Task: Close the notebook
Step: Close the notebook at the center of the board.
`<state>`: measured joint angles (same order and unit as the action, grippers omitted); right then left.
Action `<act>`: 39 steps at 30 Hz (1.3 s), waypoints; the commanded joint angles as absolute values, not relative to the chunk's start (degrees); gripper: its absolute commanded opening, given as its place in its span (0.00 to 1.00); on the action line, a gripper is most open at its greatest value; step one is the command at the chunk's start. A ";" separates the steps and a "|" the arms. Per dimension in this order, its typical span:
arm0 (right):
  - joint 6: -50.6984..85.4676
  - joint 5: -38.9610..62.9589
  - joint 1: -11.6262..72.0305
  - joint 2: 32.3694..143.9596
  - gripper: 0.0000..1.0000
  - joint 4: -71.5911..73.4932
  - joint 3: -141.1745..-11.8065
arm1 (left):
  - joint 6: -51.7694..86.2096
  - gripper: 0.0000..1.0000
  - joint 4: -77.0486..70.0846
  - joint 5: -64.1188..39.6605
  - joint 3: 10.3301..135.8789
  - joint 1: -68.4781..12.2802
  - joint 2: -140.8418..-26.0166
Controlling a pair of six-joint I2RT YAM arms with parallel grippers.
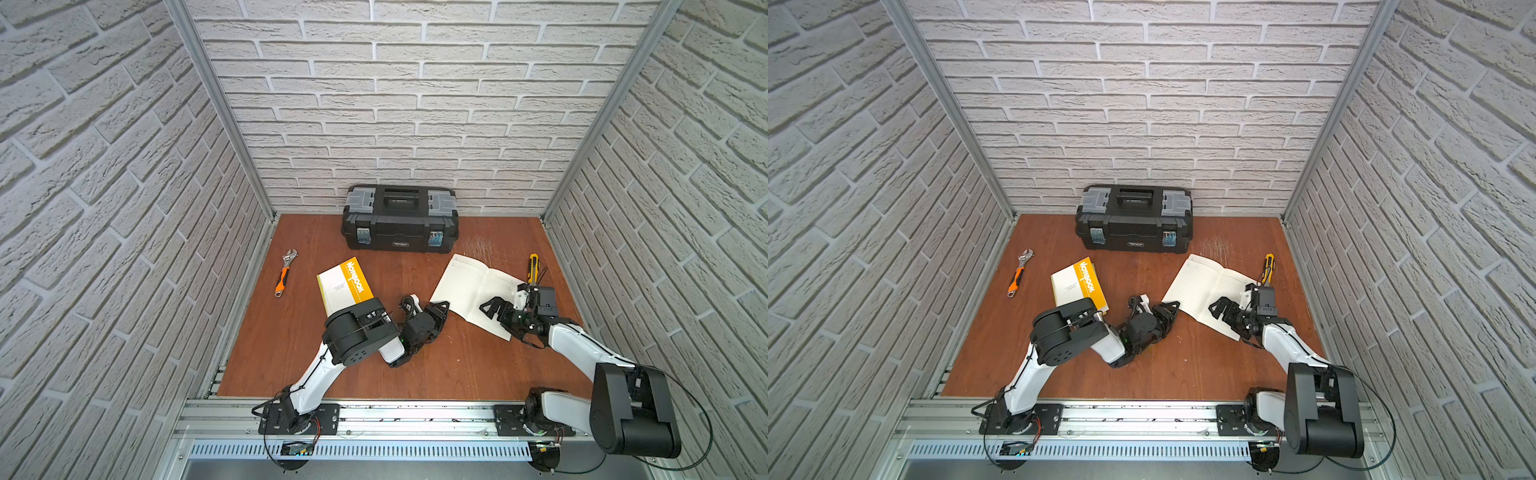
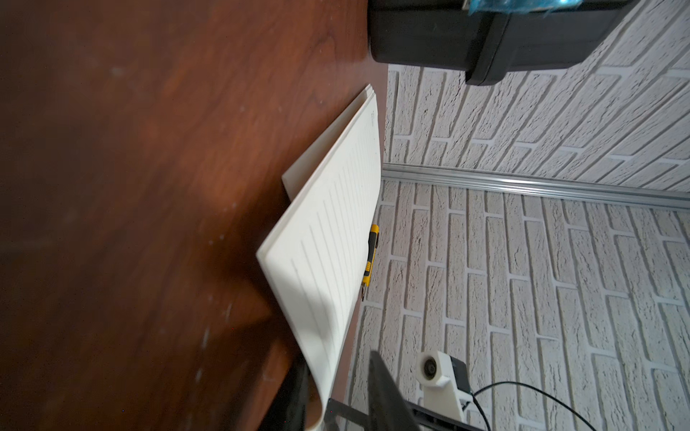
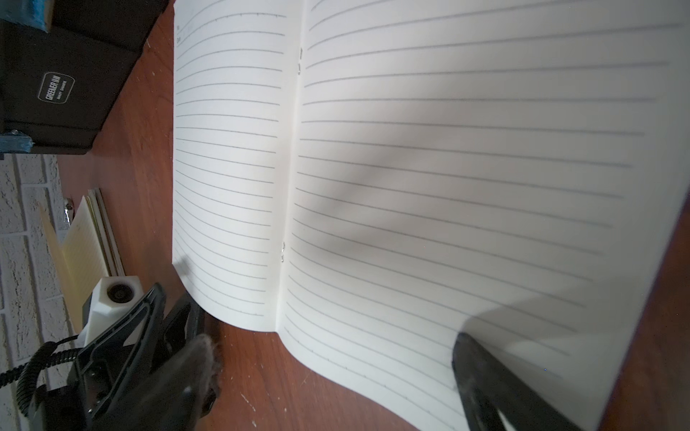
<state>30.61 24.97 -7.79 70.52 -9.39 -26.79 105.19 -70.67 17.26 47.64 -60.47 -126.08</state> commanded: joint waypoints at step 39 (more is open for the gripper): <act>31.73 28.46 -8.17 56.99 1.00 -13.13 -30.93 | 95.96 0.00 -73.94 1.12 51.31 -57.13 -122.01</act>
<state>31.16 27.09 -7.88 56.93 -12.73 -30.59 98.61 -71.24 2.11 52.88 -57.47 -126.19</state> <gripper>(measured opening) 0.997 0.043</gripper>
